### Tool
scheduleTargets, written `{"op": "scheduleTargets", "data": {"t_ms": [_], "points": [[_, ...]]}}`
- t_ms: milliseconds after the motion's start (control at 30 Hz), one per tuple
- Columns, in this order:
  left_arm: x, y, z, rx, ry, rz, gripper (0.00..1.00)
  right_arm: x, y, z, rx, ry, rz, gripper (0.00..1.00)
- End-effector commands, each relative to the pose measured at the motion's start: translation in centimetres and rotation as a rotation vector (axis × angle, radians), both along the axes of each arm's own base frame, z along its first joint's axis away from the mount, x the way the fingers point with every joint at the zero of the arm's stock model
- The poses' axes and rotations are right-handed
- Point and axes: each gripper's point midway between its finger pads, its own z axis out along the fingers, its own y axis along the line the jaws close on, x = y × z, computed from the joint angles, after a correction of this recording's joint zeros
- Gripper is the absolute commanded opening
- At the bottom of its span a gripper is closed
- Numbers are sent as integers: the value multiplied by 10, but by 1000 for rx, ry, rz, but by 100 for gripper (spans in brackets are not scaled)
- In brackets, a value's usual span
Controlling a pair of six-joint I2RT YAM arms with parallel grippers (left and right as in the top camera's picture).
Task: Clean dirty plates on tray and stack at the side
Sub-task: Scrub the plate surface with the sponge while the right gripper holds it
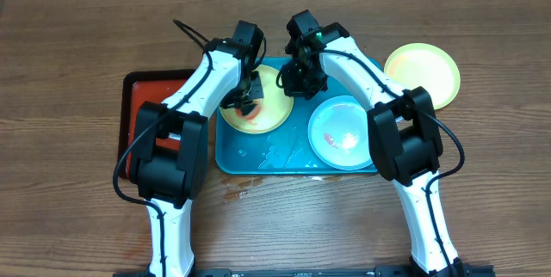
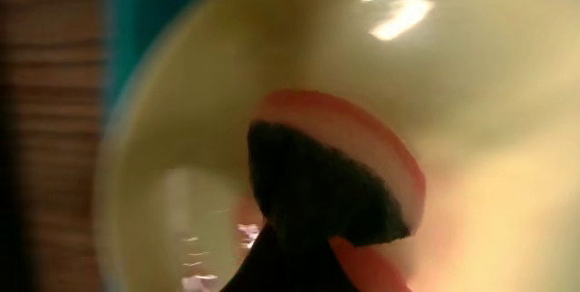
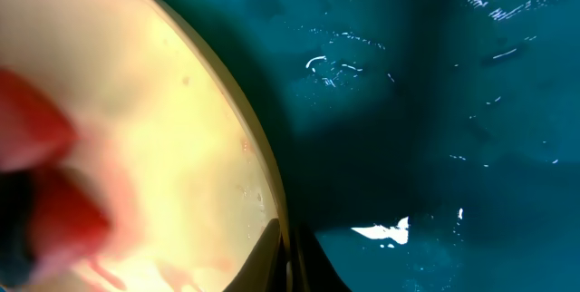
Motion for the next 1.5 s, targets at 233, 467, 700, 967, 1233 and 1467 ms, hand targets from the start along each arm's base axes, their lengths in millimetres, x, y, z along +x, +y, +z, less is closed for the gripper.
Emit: {"op": "scheduleTargets", "data": {"t_ms": [233,467,700,967,1233,1467], "points": [[18,34,23,137,-25,47,4,3,-6,4,-19,-24,-12,4],[24,-55,27,-353,2,-55,4,6,-4,5,-12,-38,-13,4],[23,-68,0,-364,39,-33,4,6,-4,4,-12,-37,-13,4],[27,-15,-16,-83,17,2,4,6,-4,4,-12,-37,-13,4],[38,37,11,85,-8,70,4,6,-4,4,-12,-37,-13,4],[37,-1,36,-163,30,16,4,7,-4,5,-11,-39,-13,4]]}}
